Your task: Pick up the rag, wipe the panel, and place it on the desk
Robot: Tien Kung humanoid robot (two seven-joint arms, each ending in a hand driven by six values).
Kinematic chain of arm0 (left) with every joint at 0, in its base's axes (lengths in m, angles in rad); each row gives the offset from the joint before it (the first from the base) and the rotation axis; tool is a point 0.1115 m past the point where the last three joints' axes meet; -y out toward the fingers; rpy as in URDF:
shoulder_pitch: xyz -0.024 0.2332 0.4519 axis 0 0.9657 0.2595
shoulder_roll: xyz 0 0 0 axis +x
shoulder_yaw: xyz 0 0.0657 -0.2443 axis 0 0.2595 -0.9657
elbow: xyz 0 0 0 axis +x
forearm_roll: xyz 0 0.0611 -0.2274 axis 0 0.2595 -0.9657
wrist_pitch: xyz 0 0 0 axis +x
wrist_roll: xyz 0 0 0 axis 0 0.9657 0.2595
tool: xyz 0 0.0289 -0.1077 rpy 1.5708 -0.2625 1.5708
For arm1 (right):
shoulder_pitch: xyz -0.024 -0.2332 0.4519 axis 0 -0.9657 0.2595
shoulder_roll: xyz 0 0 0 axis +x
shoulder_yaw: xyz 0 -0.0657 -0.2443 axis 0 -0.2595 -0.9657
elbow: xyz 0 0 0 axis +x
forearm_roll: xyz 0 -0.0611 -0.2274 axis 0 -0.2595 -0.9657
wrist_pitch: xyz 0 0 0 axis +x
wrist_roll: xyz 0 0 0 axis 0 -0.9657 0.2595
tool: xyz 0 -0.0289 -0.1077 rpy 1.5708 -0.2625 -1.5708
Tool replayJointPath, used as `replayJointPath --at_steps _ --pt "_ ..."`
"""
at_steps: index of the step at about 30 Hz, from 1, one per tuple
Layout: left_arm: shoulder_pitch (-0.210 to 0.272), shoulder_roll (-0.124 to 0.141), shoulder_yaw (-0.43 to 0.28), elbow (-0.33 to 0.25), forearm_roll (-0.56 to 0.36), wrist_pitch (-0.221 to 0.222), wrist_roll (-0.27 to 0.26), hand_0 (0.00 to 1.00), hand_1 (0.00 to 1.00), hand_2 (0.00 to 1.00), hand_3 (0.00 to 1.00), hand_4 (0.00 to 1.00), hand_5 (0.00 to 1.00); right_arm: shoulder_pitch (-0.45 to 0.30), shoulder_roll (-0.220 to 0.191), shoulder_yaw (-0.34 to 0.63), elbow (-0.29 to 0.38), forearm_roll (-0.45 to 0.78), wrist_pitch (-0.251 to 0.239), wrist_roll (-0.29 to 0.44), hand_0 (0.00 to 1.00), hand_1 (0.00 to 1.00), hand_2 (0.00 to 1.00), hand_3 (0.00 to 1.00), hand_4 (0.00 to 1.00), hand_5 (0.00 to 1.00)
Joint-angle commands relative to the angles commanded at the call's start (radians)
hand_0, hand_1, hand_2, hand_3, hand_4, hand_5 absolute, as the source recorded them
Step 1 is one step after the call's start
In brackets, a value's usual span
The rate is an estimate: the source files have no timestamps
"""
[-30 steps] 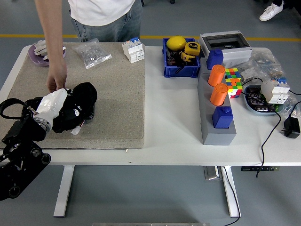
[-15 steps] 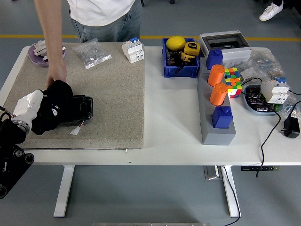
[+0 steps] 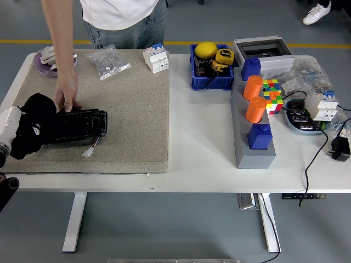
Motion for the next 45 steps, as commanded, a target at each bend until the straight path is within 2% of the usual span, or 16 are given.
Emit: replayJointPath --at_steps 8,15,19,32,45 --pt "0.02 0.011 -0.051 0.018 0.012 -0.001 0.0 0.212 0.152 0.524 0.528 0.331 0.002 0.0 0.0 -0.001 0.0 -0.001 0.001 -0.001 0.74 0.661 0.732 0.733 0.998 0.58" --pt "0.031 0.008 -0.102 0.021 0.023 0.0 0.002 0.212 0.152 0.524 0.528 0.331 0.002 0.001 0.002 0.004 0.002 -0.004 0.001 -0.001 0.741 0.66 0.732 0.736 0.998 0.578" --pt "0.029 0.009 -0.094 0.023 0.02 -0.002 0.002 0.212 0.152 0.524 0.529 0.332 0.002 0.002 0.002 0.005 0.002 -0.004 0.001 -0.001 0.741 0.66 0.732 0.736 0.998 0.579" --pt "0.019 -0.012 -0.056 -0.019 0.014 0.003 0.005 0.212 0.151 0.524 0.53 0.335 0.002 0.003 0.002 0.006 0.0 -0.003 0.001 -0.001 0.741 0.657 0.73 0.741 0.998 0.581" --pt "-0.017 -0.04 0.041 -0.064 -0.004 0.0 0.018 0.212 0.152 0.526 0.533 0.345 0.002 0.006 0.001 0.007 0.0 -0.002 0.001 -0.001 0.741 0.655 0.729 0.744 0.998 0.583"
